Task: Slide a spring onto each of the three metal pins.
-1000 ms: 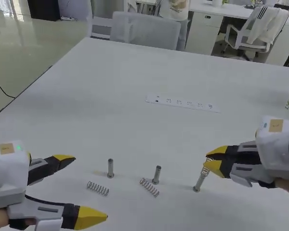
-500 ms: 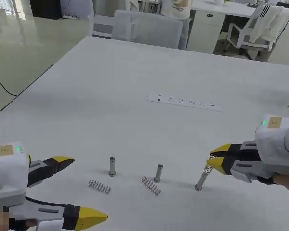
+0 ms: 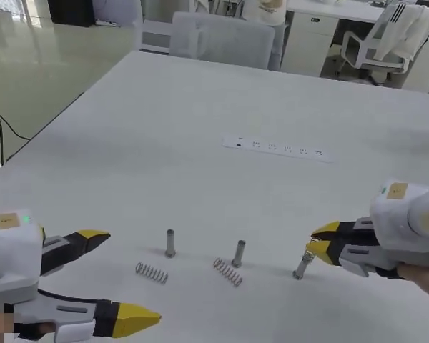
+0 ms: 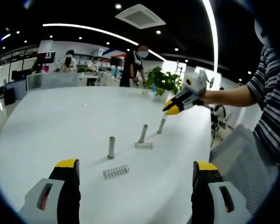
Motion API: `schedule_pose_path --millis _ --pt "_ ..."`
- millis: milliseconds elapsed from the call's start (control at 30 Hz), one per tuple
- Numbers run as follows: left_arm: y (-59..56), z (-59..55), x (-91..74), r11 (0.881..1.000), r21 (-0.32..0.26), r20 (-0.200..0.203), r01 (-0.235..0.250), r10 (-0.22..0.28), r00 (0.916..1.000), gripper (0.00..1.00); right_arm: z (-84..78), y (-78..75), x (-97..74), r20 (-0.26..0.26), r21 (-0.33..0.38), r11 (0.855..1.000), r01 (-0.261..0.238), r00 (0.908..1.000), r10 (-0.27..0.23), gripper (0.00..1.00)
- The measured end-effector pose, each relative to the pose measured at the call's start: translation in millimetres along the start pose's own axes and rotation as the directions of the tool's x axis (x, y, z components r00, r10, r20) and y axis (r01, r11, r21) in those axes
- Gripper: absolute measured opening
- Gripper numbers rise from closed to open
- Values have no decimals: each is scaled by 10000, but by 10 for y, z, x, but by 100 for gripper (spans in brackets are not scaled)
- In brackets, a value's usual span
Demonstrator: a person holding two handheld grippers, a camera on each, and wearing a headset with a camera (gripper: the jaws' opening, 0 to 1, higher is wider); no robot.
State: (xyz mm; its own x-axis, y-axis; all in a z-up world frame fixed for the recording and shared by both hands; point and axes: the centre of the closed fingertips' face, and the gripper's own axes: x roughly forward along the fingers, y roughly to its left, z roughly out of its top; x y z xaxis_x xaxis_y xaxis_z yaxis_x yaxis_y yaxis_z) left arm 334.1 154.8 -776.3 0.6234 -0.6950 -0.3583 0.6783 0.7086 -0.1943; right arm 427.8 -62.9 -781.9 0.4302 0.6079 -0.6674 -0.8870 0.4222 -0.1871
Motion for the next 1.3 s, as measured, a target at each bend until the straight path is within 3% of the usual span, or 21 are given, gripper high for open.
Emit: schedule_pose_path --millis 667,1200,1300 --pt "-4 -15 5 9999 -91 33 -58 58 10000 97 -278 78 252 -656 -59 9997 -254 9975 250 8" --pt "-20 29 11 10000 -37 57 -61 61 10000 97 -205 73 187 -241 129 9997 -208 9995 211 11" --pt "-17 40 10 10000 -47 107 -66 67 9999 97 -134 72 125 147 411 9990 -147 9998 141 11"
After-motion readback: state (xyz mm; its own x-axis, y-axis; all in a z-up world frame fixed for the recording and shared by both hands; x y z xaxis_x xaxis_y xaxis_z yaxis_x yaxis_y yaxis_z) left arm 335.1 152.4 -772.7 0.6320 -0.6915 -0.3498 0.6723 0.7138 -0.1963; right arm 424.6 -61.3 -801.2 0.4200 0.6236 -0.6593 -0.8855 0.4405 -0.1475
